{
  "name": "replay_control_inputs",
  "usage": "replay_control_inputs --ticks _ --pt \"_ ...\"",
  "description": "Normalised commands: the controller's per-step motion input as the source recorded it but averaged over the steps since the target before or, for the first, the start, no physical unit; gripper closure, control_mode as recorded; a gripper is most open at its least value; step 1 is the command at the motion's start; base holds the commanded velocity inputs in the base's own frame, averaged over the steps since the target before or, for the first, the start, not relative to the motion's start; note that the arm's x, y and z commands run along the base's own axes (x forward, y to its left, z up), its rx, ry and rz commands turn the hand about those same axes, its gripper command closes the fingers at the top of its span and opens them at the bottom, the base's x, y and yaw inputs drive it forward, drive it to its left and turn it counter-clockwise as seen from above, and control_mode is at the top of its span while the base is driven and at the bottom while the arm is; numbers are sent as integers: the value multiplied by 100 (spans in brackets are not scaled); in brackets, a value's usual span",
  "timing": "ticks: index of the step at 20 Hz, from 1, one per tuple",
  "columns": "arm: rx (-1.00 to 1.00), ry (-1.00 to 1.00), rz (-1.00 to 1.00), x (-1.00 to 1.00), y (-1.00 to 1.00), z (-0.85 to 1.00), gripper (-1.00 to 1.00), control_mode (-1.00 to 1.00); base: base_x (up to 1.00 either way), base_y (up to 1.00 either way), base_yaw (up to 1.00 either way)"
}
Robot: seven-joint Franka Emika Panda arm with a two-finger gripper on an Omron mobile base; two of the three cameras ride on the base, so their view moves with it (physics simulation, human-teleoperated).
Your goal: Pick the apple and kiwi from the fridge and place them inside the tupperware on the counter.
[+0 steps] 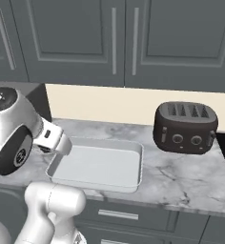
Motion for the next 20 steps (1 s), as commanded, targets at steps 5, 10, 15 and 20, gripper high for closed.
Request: replay_control_inputs --ticks 5,10,15,20 --pt "0 68 20 20 -6 -54 100 -100 0 0 0" --pt "0 17 1 13 -14 -51 100 -100 0 0 0" --pt "0 5 0 35 -29 -40 100 -100 0 0 0" --pt "0 42 -4 72 -30 -23 100 -100 0 0 0"
